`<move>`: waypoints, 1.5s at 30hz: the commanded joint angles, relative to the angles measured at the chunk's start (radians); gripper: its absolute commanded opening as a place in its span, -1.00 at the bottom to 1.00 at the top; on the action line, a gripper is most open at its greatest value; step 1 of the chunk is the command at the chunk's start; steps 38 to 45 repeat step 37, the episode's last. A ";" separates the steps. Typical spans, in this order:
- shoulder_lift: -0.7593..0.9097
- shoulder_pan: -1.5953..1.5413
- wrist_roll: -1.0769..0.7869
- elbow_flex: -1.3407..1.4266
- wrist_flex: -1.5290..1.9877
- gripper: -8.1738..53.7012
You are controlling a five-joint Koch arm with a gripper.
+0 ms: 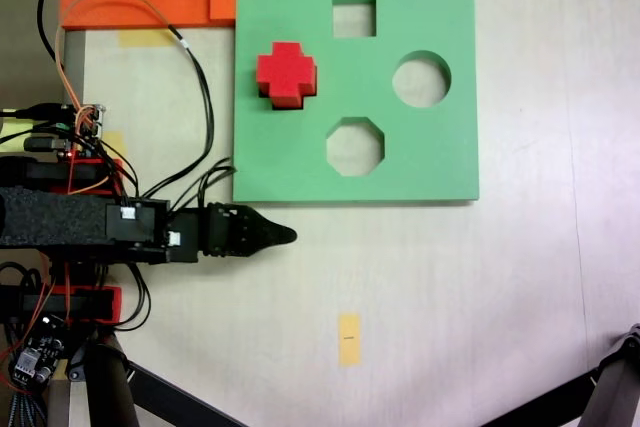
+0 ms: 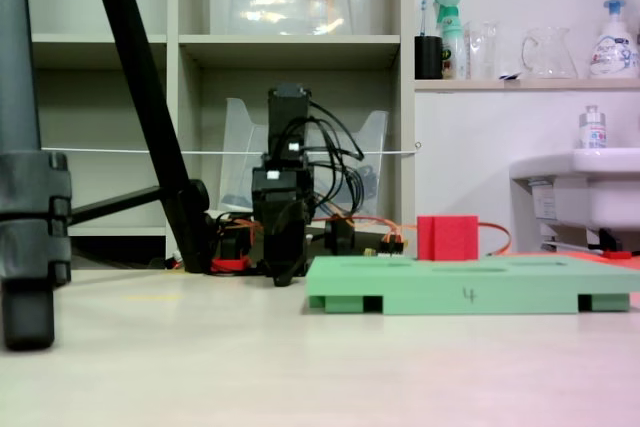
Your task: Put the cross columnar block into the corresponding hole
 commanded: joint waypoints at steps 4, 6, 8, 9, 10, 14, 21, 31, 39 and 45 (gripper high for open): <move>0.067 -0.020 0.031 0.143 -0.130 0.61; 0.067 -0.021 0.032 0.143 -0.118 0.57; 0.067 -0.014 0.031 0.143 -0.120 0.54; 0.067 -0.012 0.031 0.143 -0.121 0.42; 0.067 -0.011 0.031 0.143 -0.121 0.34; 0.067 -0.011 0.031 0.143 -0.121 0.34; 0.067 -0.011 0.031 0.143 -0.121 0.36; 0.067 -0.011 0.031 0.143 -0.121 0.36; 0.067 -0.011 0.031 0.143 -0.121 0.36; 0.067 -0.011 0.031 0.143 -0.121 0.36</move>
